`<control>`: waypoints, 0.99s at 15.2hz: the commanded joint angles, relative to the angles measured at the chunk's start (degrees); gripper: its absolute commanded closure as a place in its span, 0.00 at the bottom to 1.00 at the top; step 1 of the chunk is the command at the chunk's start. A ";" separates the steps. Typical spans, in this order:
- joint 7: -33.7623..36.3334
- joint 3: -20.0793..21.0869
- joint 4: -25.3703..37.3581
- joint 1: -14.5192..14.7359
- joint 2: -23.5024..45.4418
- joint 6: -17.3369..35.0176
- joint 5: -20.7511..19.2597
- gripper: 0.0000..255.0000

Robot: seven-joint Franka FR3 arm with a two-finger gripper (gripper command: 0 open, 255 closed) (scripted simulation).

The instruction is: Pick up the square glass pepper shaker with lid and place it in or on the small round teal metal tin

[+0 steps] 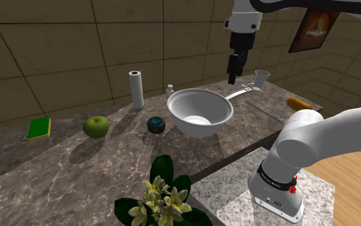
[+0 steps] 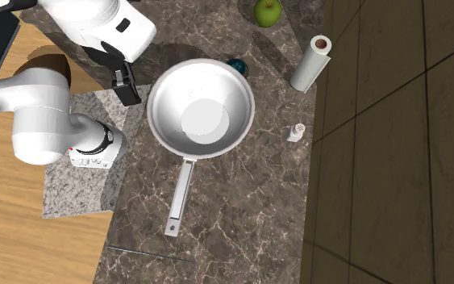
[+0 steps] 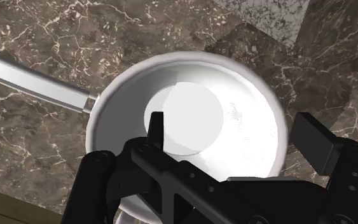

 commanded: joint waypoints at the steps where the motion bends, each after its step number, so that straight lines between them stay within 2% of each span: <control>1: 0.00 0.00 0.00 0.00 0.00 0.00 0.00 0.00; 8: -1.15 -1.37 0.65 -0.65 11.77 12.95 -1.19 0.00; 15: -2.21 -2.60 5.24 -1.19 25.31 23.76 -1.78 0.00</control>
